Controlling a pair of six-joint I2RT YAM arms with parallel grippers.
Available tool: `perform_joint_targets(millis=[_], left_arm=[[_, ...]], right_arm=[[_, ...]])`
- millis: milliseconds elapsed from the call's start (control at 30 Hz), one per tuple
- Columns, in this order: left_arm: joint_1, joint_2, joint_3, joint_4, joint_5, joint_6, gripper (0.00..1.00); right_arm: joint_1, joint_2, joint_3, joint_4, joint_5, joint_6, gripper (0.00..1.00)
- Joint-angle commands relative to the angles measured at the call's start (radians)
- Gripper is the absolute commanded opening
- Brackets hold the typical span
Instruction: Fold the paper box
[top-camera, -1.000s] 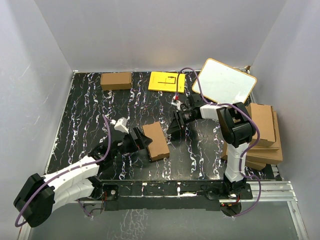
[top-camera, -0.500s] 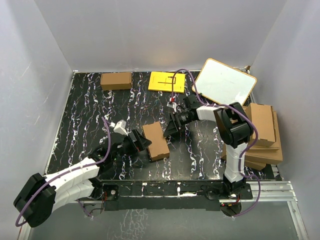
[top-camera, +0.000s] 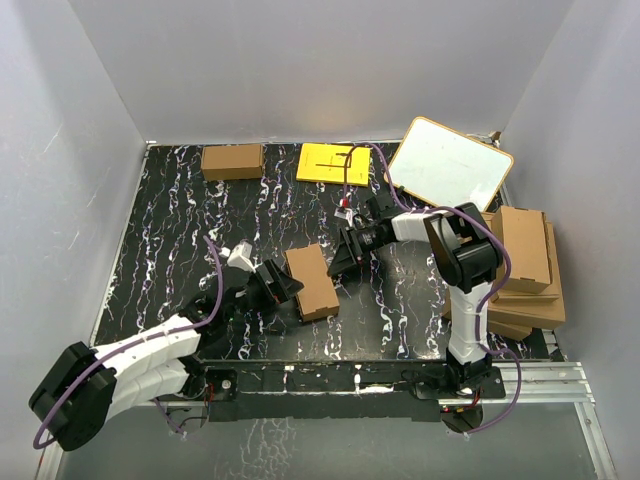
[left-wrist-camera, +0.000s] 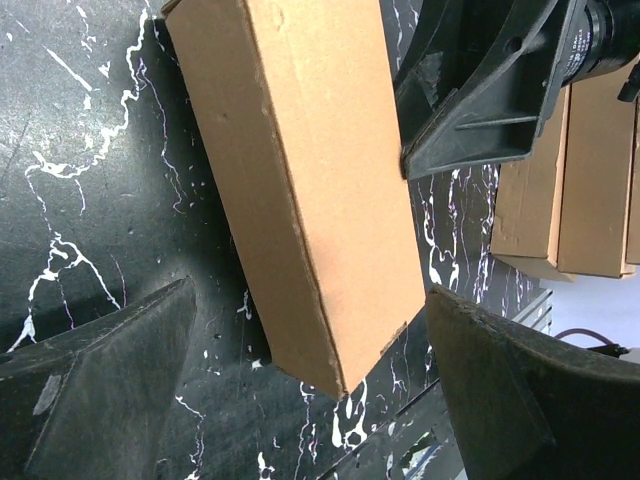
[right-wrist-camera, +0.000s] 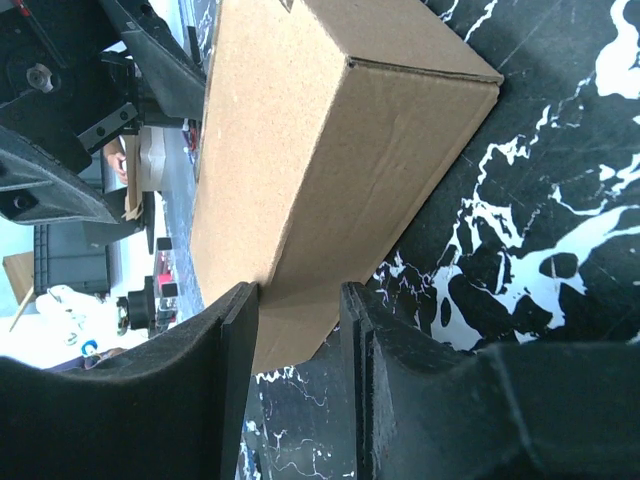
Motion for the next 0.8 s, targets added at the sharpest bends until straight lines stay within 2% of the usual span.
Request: perform_joint_targets(millis=[0, 167, 333, 533, 600, 700, 767], left_arm=[[0.011, -0.010, -0.020, 0.022, -0.002, -0.028, 0.95], [0.017, 0.022, -0.040, 0.141, 0.026, -0.054, 0.97], [0.017, 0.117, -0.007, 0.273, 0.089, -0.051, 0.97], [0.017, 0.137, 0.020, 0.305, 0.106, -0.042, 0.96], [0.017, 0.135, 0.023, 0.288, 0.086, -0.042, 0.89], [0.017, 0.146, 0.022, 0.300, 0.077, -0.047, 0.72], [0.017, 0.160, 0.031, 0.301, 0.076, -0.045, 0.68]], right_arm=[[-0.035, 0.010, 0.001, 0.015, 0.060, -0.009, 0.40], [-0.056, 0.019, 0.001, -0.008, 0.075, -0.023, 0.39], [-0.065, 0.020, 0.001, -0.014, 0.075, -0.028, 0.39], [-0.071, 0.013, 0.011, -0.040, 0.131, -0.051, 0.39], [-0.071, 0.007, 0.022, -0.065, 0.168, -0.073, 0.39], [-0.073, 0.006, 0.024, -0.069, 0.188, -0.078, 0.38], [-0.072, 0.006, 0.025, -0.071, 0.199, -0.079, 0.38]])
